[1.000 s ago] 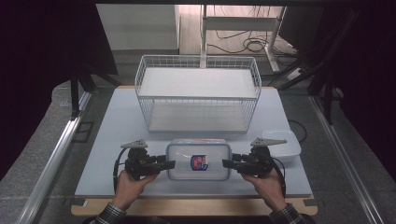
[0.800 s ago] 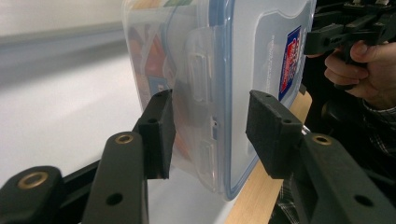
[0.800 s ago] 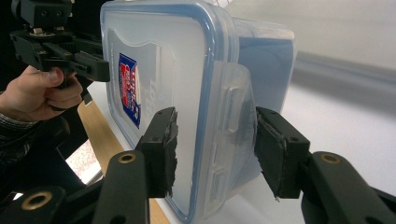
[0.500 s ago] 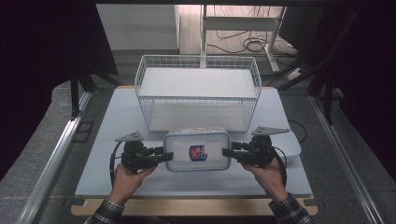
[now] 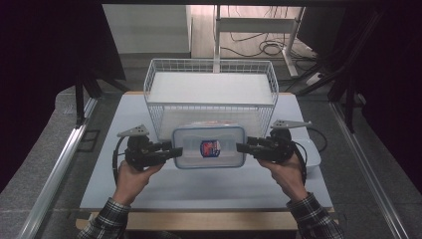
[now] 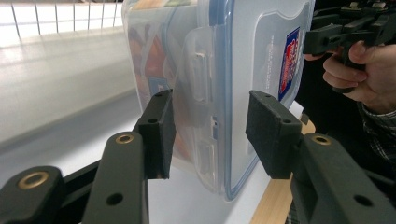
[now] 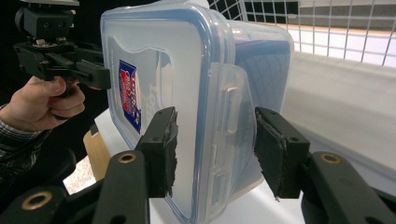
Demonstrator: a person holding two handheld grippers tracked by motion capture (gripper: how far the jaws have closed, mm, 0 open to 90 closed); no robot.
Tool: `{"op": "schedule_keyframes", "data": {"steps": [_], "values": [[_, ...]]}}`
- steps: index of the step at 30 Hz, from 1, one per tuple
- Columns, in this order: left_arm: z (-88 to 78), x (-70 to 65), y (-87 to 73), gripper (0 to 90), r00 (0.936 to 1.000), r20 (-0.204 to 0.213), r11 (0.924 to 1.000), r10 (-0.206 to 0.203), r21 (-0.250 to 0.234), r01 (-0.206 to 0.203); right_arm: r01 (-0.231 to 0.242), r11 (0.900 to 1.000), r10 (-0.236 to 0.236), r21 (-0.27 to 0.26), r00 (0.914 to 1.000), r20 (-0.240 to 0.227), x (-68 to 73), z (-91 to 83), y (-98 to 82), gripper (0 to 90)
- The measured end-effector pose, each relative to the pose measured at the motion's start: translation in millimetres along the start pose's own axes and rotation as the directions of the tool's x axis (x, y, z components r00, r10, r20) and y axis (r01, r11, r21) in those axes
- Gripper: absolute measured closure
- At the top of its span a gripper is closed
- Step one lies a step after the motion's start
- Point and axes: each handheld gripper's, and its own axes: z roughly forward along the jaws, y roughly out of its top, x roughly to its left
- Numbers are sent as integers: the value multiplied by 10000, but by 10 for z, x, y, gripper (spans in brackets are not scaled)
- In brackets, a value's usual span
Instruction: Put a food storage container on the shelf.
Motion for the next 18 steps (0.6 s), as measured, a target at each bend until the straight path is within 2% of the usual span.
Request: {"op": "schedule_keyframes", "data": {"steps": [9,18], "values": [[16,67,310,530,9999,137,9997,19,-238,-16,160,9995,-156,-259,9997,166,-59,-42,293,510],[-63,41,689,530,9990,-117,9979,439,-463,-444,366,9974,-360,-624,9993,107,-93,-82,608,510]]}}
